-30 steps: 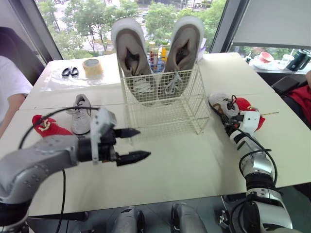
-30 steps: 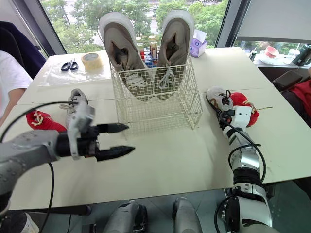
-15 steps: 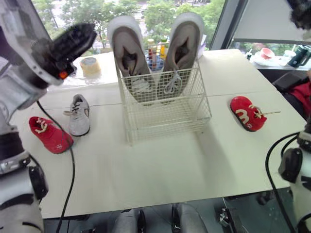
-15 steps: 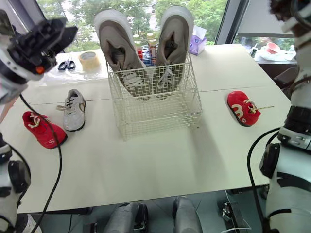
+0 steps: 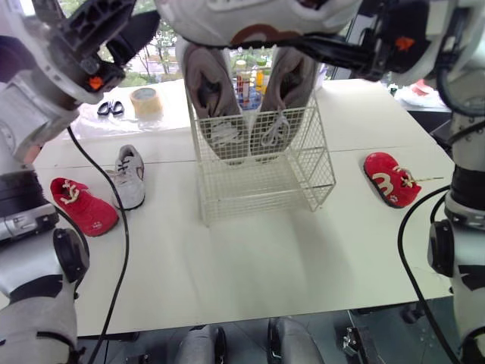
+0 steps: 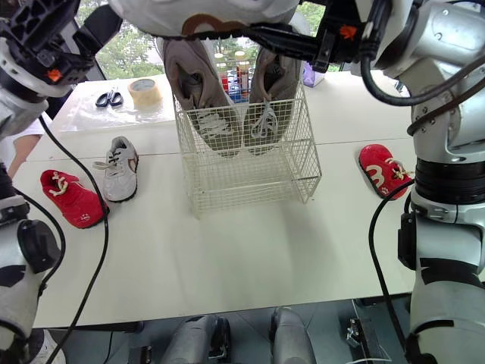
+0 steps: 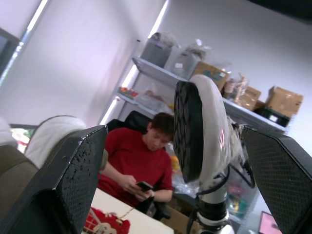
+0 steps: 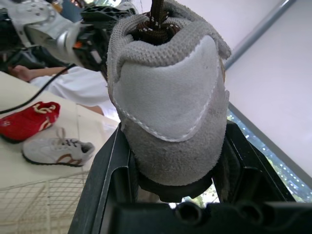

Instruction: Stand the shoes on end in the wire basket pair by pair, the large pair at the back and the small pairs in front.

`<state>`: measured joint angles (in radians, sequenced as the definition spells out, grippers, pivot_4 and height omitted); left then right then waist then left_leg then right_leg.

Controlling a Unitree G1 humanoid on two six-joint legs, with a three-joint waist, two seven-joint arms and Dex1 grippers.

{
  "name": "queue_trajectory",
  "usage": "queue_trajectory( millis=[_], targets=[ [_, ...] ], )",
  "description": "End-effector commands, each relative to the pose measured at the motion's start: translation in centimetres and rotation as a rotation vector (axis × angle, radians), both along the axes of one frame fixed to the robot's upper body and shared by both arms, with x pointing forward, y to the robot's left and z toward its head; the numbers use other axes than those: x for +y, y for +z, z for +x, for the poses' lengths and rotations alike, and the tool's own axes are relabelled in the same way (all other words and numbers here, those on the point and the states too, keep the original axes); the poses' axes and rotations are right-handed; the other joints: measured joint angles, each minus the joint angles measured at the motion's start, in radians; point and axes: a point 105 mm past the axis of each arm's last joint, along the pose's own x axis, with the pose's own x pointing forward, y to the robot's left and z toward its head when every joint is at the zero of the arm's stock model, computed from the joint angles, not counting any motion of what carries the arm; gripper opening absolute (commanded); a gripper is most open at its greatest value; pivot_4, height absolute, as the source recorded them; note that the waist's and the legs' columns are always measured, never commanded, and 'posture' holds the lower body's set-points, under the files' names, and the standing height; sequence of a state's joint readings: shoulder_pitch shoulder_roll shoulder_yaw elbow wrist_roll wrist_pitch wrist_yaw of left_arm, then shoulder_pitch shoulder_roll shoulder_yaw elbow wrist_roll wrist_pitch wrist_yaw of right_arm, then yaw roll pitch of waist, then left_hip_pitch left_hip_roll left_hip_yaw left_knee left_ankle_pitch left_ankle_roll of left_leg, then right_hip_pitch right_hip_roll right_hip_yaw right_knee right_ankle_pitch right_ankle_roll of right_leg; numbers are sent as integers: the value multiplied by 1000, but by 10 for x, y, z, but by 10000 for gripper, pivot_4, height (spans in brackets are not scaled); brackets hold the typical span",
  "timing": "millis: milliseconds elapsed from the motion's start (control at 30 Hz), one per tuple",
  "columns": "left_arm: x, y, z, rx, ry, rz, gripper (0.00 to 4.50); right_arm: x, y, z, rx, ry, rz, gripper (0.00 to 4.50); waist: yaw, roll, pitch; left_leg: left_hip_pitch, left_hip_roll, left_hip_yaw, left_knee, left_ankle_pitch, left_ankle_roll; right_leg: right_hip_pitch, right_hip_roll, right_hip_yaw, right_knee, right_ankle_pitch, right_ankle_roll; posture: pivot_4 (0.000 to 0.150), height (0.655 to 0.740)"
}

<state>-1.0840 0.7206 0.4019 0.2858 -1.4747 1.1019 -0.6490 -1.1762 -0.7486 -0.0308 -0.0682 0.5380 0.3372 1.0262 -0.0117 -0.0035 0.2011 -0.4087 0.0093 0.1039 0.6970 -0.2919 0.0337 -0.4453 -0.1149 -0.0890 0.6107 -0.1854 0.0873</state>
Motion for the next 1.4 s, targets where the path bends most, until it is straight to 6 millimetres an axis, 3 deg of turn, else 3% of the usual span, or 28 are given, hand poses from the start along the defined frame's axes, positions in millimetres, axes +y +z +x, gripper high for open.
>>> queue_trajectory(
  millis=[33, 133, 267, 367, 567, 600, 733, 800, 833, 967, 1067, 1100, 1233, 1400],
  targets=[
    [-13, 9, -9, -48, -51, 27, 45000, 4, 2, -11, -54, 27, -16, 15957, 0, 0, 0, 0, 0, 0, 0, 0, 0, 0, 0, 0, 0, 0, 0, 1500, 7400],
    [-22, 10, -15, -68, -124, 31, 45000, 8, -6, -11, -36, 33, -51, 15957, -1, 0, 0, 0, 0, 0, 0, 0, 0, 0, 0, 0, 0, 0, 0, 1500, 7400],
    [-36, -1, -5, -39, -130, 81, 45000, 9, -7, -12, -37, 39, -51, 15957, -1, 0, 0, 0, 0, 0, 0, 0, 0, 0, 0, 0, 0, 0, 0, 1500, 7400],
    [-34, -3, -8, -47, -159, 78, 36101, 9, -7, -13, -35, 37, -48, 15917, -2, 0, 0, 0, 0, 0, 0, 0, 0, 0, 0, 0, 1, 0, 0, 1500, 7400],
    [-34, -2, -8, -54, -164, 41, 6864, 9, -13, -12, -19, 20, -59, 15917, -1, 0, 0, 0, 0, 0, 0, 0, 0, 0, 0, 0, 1, 0, 0, 1500, 7400],
    [-34, 0, -7, -51, -162, 20, 6864, 9, -15, -13, -11, 20, -60, 15917, 0, 0, 0, 0, 0, 0, 0, 0, 0, 0, 0, 0, 1, 0, 0, 1500, 7400],
    [-30, 5, -6, -41, -141, -56, 6073, 5, -21, -12, 39, 20, -60, 34904, 1, 0, 0, 0, 0, 0, 1, 0, 0, 0, -1, 0, 1, 0, 0, 1500, 7400],
    [-24, 6, -6, -42, -116, -103, 6073, -6, -28, -13, 171, 39, 7, 44365, 1, -1, 0, 0, 0, -1, 1, 0, 0, 0, -1, 0, 1, 0, 0, 1500, 7400],
    [-22, 6, -5, -42, -103, -119, 6073, -11, -30, -13, 237, 45, 57, 44365, 1, -1, 0, 0, 0, -1, 1, 0, 0, 0, -1, 0, 1, 0, 0, 1500, 7400],
    [-9, 14, 0, -44, -54, -266, 6073, -31, -39, -2, 581, 171, 542, 44365, -2, -4, 0, 0, 1, -2, 1, 0, 0, 1, -2, -2, 1, 1, -1, 1500, 7400],
    [-17, 11, -1, -98, -4, -245, 6073, -24, -44, -2, 765, 339, 838, 44365, -2, -4, 0, 1, 1, -2, 0, 1, -2, 0, -2, -3, 2, 1, -2, 1500, 7400],
    [-19, 12, 2, -107, 5, -263, 6073, -14, -43, -4, 805, 408, 913, 44365, -1, -3, 0, 1, 2, -2, 0, 1, -2, 0, -1, -3, 2, 2, -2, 1500, 7400],
    [-29, 11, 4, -147, 2, -281, 6073, 19, -36, -6, 863, 491, 1043, 44365, -1, -3, 0, 1, 1, -2, -1, 2, -3, -1, 0, -3, 2, 2, -3, 1500, 7400],
    [-34, 9, 4, -156, -6, -316, 6073, 28, -28, 5, 795, 416, 1121, 44365, 0, -3, 0, 0, 1, -2, 0, 1, -1, 1, 1, -3, 1, 2, -2, 1500, 7400]
  ],
)
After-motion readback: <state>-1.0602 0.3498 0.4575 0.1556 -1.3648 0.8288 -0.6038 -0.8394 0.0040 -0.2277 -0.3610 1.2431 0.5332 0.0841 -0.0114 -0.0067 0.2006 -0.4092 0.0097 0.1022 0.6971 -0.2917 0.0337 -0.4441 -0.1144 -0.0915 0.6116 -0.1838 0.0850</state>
